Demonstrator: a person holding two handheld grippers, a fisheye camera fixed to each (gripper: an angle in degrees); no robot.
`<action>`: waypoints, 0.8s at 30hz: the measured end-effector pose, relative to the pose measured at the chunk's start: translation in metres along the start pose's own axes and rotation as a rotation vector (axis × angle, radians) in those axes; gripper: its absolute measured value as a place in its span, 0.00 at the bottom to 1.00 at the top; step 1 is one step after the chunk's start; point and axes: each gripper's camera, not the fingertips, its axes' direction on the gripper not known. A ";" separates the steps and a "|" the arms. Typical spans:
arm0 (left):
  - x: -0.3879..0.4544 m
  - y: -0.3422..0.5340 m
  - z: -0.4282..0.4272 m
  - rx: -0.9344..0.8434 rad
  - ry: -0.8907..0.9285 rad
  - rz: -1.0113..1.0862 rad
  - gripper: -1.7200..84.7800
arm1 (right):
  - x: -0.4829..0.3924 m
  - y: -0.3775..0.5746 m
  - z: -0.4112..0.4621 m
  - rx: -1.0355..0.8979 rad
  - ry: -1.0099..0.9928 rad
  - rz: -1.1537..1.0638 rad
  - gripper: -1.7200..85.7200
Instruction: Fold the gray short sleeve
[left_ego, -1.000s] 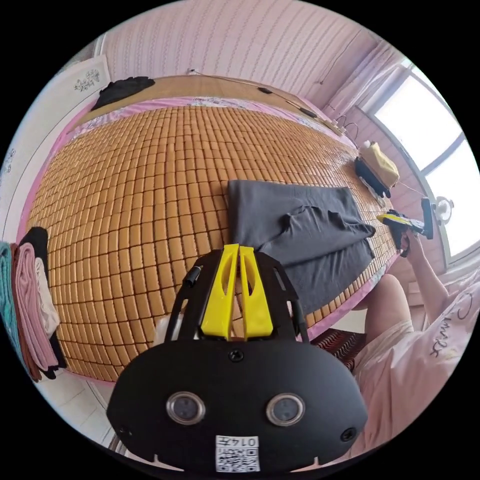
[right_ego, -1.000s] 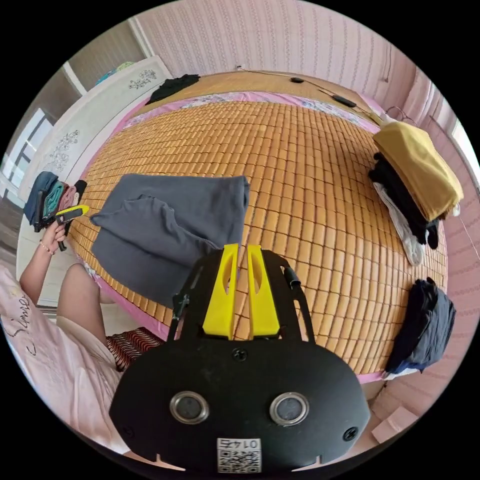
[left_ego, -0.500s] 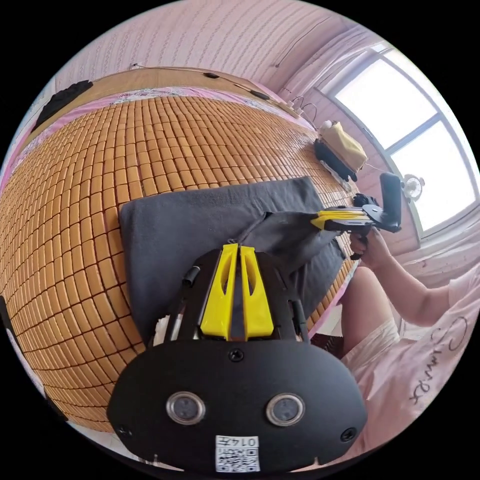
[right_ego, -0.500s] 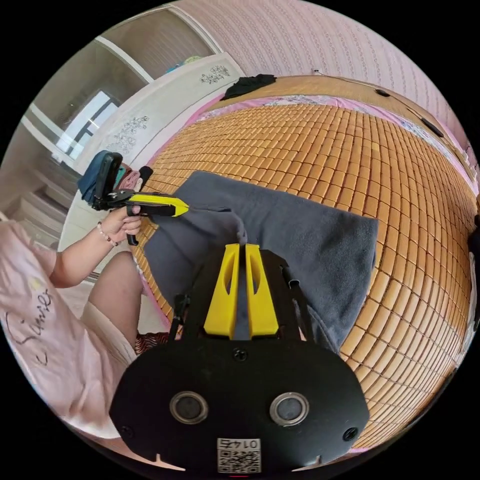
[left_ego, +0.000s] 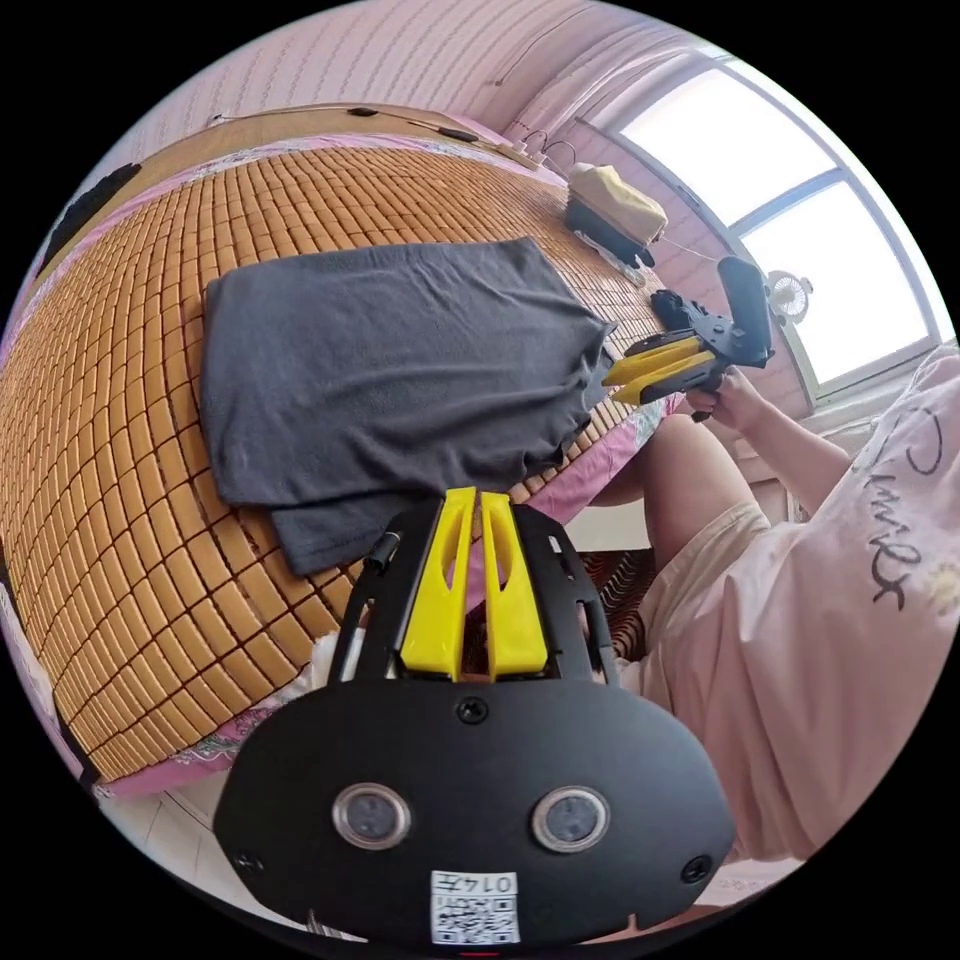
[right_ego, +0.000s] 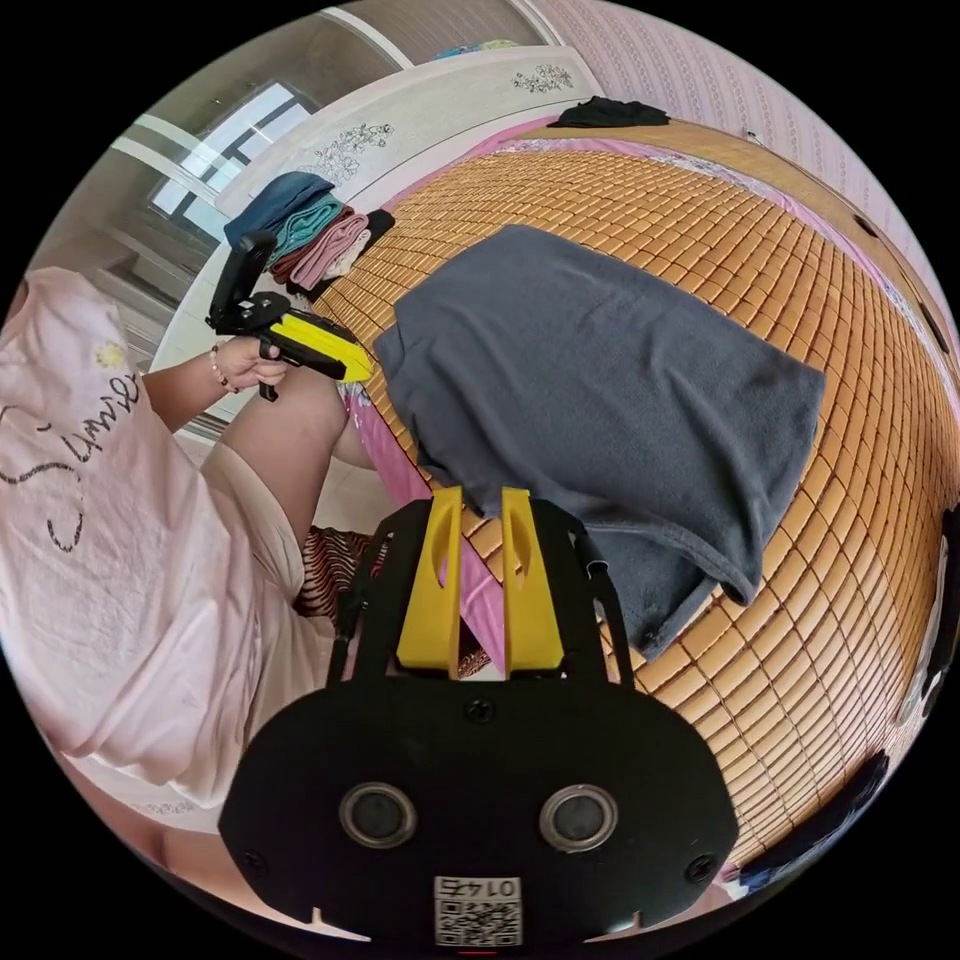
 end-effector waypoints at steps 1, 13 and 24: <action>0.002 -0.004 0.002 0.003 -0.003 0.007 0.01 | -0.003 -0.007 0.005 0.009 -0.002 -0.004 0.09; 0.030 -0.030 0.056 -0.126 0.040 0.043 0.01 | -0.011 -0.017 0.028 -0.052 0.051 0.131 0.07; 0.068 -0.064 0.083 -0.177 0.041 0.136 0.01 | 0.001 -0.016 0.034 -0.085 0.451 0.324 0.02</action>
